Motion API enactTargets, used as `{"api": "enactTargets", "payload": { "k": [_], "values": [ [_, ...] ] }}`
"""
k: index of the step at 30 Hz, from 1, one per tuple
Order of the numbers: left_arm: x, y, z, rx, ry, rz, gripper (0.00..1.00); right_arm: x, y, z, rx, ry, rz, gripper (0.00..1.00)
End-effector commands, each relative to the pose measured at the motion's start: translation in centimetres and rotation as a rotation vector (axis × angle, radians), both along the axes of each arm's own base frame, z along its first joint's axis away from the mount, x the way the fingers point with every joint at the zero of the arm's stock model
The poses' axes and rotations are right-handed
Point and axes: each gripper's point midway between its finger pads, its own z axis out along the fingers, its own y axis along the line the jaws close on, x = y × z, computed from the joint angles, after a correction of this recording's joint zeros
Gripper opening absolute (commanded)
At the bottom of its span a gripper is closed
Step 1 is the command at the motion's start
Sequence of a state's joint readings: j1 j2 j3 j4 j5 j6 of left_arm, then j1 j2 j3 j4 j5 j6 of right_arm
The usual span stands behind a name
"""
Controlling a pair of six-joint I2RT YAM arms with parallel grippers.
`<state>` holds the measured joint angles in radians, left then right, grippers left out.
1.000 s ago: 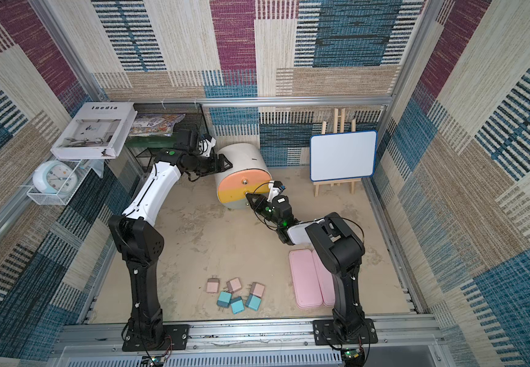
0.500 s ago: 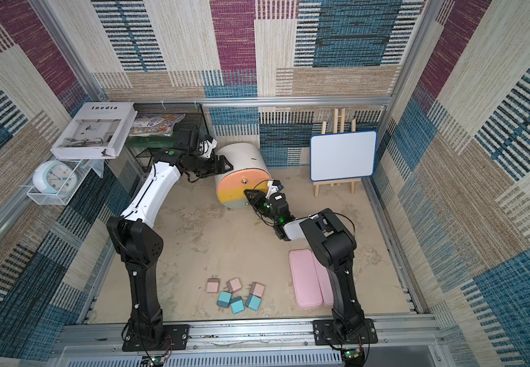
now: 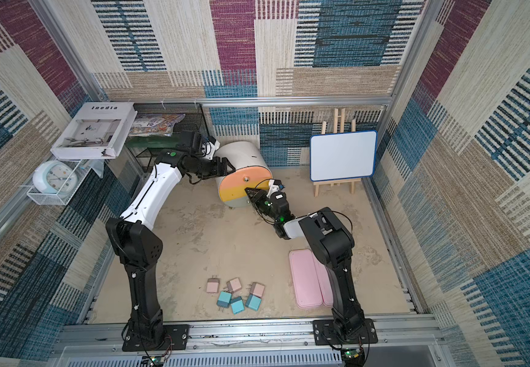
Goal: Place the plugs into the drawer by color
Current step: Open the drawer in the storage box.
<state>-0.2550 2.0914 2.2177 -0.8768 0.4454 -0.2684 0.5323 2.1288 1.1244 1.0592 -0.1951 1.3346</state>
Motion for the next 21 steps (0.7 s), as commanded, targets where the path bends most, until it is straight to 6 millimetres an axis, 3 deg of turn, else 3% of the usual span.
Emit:
{"api": "enactTargets", "payload": {
  "k": [1,13,21],
  "values": [
    [-0.6,-0.2,0.6,-0.001,-0.006,-0.017,0.83,0.4,-0.7,0.1,-0.010,0.003,-0.027,0.23],
    [-0.1,0.5,1.0,0.014,-0.029,-0.005,0.83,-0.3,-1.0,2.5,-0.059,-0.043,-0.012,0.15],
    [0.6,0.9,0.3,0.016,-0.018,0.012,0.83,-2.3,-1.4,1.7,-0.098,-0.033,0.002,0.14]
  ]
}}
